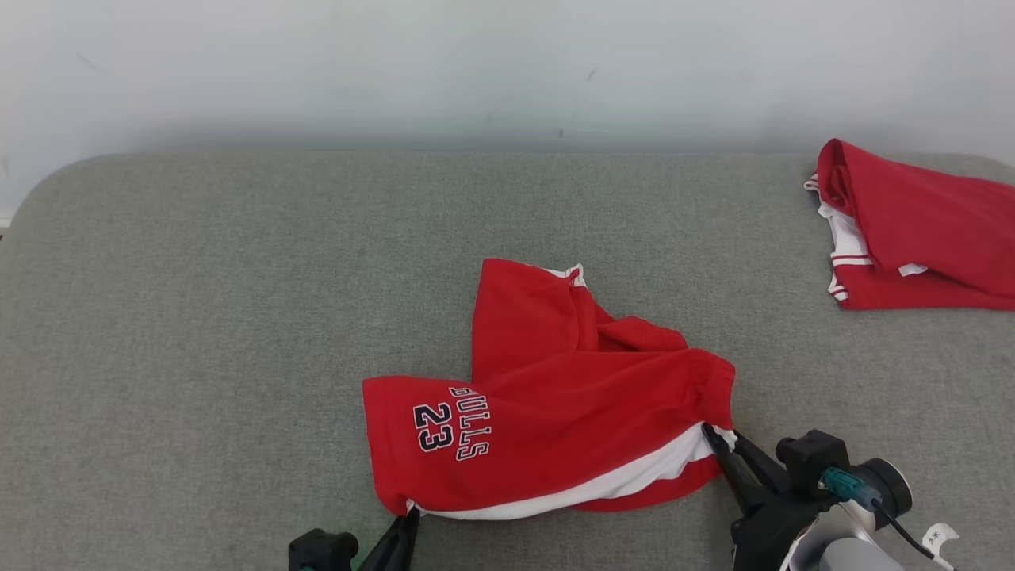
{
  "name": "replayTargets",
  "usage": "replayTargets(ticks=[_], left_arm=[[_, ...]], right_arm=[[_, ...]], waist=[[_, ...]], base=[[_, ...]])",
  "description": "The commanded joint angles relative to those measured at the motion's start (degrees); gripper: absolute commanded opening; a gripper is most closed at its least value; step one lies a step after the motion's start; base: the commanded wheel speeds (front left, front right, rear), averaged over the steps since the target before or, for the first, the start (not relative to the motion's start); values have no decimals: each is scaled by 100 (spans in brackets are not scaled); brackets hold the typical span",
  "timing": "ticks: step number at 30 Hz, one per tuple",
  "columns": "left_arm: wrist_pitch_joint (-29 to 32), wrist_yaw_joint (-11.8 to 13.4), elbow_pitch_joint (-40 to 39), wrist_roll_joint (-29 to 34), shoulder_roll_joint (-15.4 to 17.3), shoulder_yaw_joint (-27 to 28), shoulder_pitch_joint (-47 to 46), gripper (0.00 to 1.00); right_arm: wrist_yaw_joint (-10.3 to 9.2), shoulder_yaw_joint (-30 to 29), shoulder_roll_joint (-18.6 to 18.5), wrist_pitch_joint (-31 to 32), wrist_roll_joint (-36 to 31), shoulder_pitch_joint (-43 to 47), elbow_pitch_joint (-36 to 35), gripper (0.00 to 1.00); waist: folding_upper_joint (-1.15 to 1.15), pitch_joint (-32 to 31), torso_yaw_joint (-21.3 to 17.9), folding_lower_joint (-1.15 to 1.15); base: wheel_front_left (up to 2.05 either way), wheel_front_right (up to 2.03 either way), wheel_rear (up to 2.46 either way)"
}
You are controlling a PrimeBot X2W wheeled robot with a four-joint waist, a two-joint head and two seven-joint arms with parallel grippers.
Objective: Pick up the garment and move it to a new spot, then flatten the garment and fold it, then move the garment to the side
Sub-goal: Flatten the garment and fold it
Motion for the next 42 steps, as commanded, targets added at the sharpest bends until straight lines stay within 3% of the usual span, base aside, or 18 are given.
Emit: replayTargets(ticks=[1,8,15,22,32,37,42], left_arm=[[1,8,33,-61,10,-8,13,0],[-5,8,-529,-16,185,257,363,0],[-4,8,-1329,220,573,654,706,0],[320,8,-2063,384,1131,603,166,0],[1379,8,-2902,-72,2022,161,-2132,0],[1623,9,-2589,-471,2309,-116,-3744,0],[1650,8,-1916,-823,2308,-427,-5278,0]], right_arm=[[-16,48,-46,-25,57,1,32,0],[-16,273,-214,-94,253,405,-286,0],[-16,501,-538,108,732,885,-1300,0],[-17,385,-799,502,1284,743,-2479,0],[-17,0,-934,1247,2228,-415,-3300,0],[-17,-215,-895,1610,2639,-1609,-3209,0],[-17,-338,-699,2008,3080,-2997,-2825,0]], waist=[[0,-60,29,-1],[0,-300,-20,-1],[0,-414,-104,-1],[0,-408,-153,-1],[0,191,-210,-1],[0,800,-277,-1],[0,1344,-288,-1]], base=[[0,0,0],[0,0,0],[0,0,0],[0,0,0],[0,0,0],[0,0,0],[0,0,0]])
